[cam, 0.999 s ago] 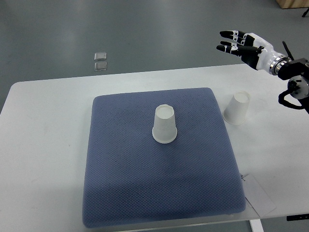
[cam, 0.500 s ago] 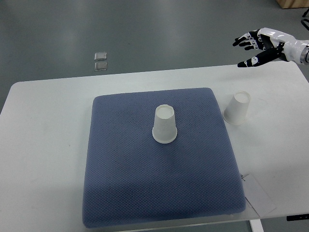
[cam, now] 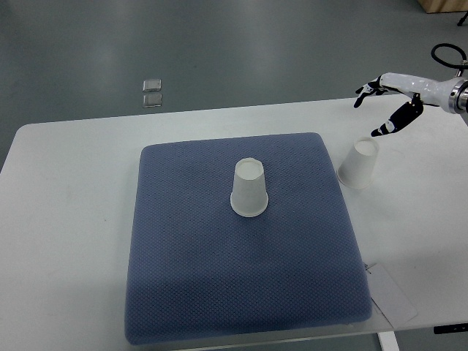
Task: Stack paper cups
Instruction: 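Lower the right hand toward the white paper cup beside the pad, then close the right hand fingers around the white paper cup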
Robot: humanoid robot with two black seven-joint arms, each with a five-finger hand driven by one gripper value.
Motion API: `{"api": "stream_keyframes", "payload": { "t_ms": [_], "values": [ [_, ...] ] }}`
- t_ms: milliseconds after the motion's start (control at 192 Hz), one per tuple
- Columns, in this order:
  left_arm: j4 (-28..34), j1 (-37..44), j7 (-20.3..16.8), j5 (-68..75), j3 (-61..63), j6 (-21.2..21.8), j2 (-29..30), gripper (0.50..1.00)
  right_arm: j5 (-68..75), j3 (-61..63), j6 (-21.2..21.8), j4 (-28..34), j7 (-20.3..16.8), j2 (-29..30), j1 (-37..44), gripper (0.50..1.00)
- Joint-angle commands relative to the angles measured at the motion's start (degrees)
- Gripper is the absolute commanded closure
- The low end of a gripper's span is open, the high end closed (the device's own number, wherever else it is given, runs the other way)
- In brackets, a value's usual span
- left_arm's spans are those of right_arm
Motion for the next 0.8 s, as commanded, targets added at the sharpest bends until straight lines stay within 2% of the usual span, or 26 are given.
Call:
{"api": "stream_keyframes", "payload": {
  "t_ms": [0, 151, 500, 645, 796],
  "values": [
    [0.0, 0.0, 0.0, 0.0, 0.0, 0.0, 0.0, 0.5, -0.6, -2.5, -1.6, -0.1, 0.2, 0.1, 0.0, 0.605],
    [0.0, 0.0, 0.0, 0.0, 0.0, 0.1, 0.0, 0.5, -0.8, -5.4, -3.0, -0.8, 0.1, 0.7, 0.1, 0.607],
    [0.0, 0.0, 0.0, 0.0, 0.0, 0.0, 0.0, 0.5, -1.2, -8.1, -3.2, -2.1, 0.1, 1.5, 0.7, 0.607],
    [0.0, 0.0, 0.0, -0.1, 0.0, 0.0, 0.0, 0.5, -1.1, -9.4, -6.6, -3.5, -0.2, 3.1, 0.8, 0.607],
    [0.0, 0.0, 0.0, 0.0, 0.0, 0.0, 0.0, 0.5, -1.1, -10.4, -7.0, -4.2, -0.2, 3.7, 0.7, 0.607]
  ]
}}
